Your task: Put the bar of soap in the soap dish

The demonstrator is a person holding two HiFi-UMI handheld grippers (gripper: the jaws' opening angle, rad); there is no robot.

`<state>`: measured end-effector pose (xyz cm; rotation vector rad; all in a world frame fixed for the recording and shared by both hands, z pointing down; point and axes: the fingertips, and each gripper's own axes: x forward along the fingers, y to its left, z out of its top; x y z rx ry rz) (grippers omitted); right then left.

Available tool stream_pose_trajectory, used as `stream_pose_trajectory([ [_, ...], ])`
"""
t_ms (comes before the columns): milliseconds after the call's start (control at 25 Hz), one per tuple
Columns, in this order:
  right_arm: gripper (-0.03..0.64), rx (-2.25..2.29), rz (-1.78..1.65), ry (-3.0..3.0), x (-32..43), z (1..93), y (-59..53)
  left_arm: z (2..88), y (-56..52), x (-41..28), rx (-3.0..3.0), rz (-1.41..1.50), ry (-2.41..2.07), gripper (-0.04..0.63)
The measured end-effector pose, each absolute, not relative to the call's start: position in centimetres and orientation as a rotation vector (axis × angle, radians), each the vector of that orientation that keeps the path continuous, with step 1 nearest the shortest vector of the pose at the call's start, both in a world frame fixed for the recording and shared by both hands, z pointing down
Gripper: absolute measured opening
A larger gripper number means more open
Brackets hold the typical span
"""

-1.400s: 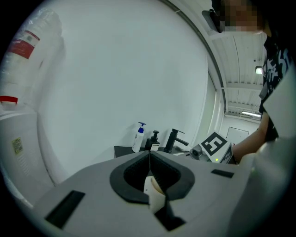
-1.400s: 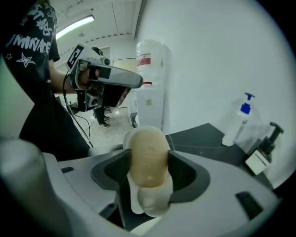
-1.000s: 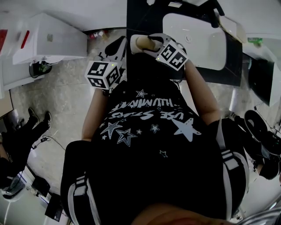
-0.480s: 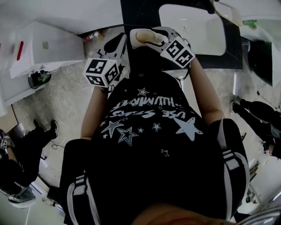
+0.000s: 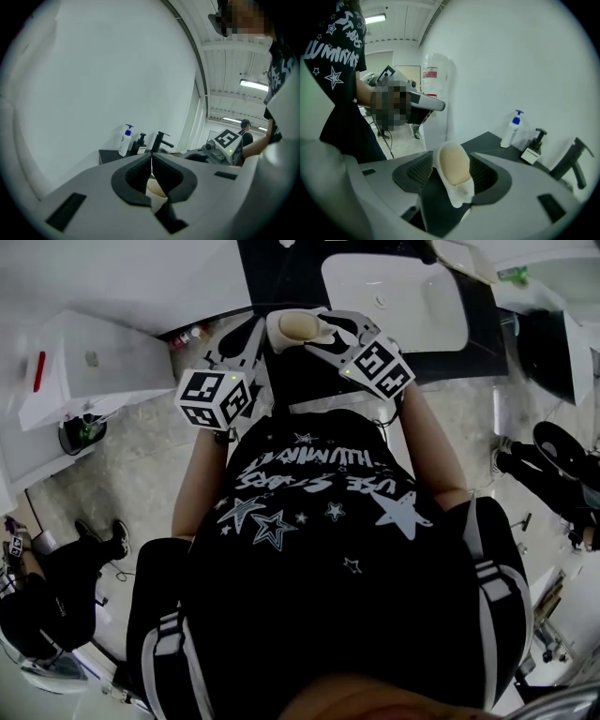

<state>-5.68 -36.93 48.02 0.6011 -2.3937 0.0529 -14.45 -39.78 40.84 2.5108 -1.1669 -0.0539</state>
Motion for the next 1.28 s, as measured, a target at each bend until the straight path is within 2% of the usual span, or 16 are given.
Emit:
stream_pose_trajectory([
  [480, 0.248, 0.561, 0.119, -2.483, -3.1, 46.9, -31.0, 40.6, -33.8, -11.4, 2.468, -0.041, -1.246, 0.012],
  [1000, 0.188, 0.538, 0.111, -2.573, 3.3, 46.6, -21.3, 40.4, -23.3, -4.6, 2.472, -0.017, -1.322, 0.012],
  [1280, 0.126, 0.529, 0.108, -2.6, 7.5, 46.5, -15.7, 39.9, -16.4, -0.7, 2.478, -0.022, -1.354, 0.012],
])
